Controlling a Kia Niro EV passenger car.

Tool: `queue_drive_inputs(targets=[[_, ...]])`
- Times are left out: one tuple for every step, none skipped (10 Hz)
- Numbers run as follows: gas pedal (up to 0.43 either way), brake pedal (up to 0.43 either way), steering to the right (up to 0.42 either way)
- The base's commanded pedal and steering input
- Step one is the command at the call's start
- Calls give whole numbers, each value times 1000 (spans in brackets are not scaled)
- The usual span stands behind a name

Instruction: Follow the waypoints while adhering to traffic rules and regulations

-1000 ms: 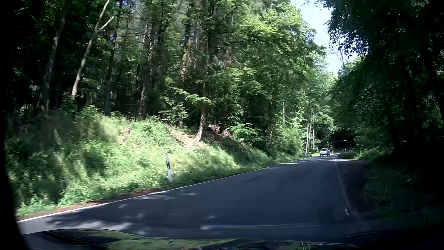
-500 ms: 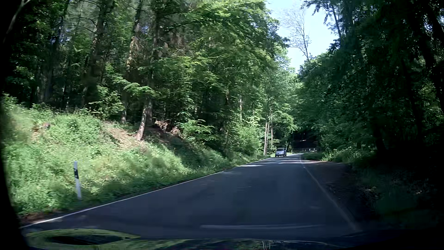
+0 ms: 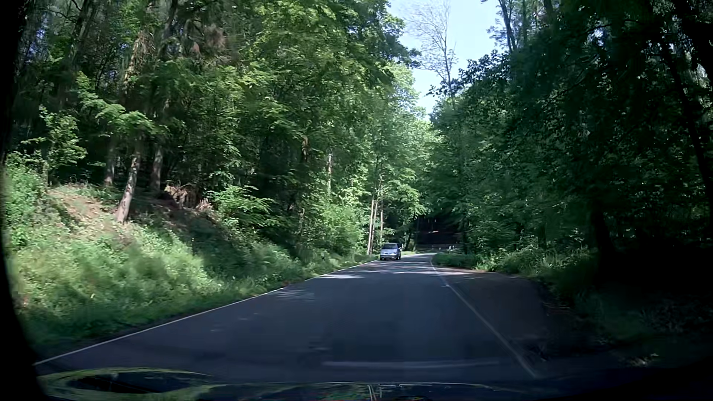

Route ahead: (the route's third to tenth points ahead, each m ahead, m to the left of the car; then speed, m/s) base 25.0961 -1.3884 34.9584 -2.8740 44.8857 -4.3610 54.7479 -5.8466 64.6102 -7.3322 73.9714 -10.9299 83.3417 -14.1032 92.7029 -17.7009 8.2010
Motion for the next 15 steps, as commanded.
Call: queue_drive_inputs(targets=[[311, 0, 99], [311, 0, 85], [319, 0, 61], [319, 0, 38], [319, 0, 4], [319, 0, -13], [319, 0, -14], [319, 0, -6], [319, 0, -1], [319, 0, -1], [331, 0, -2], [331, 0, -5], [331, 0, -6], [331, 0, -7], [331, 0, -7]])
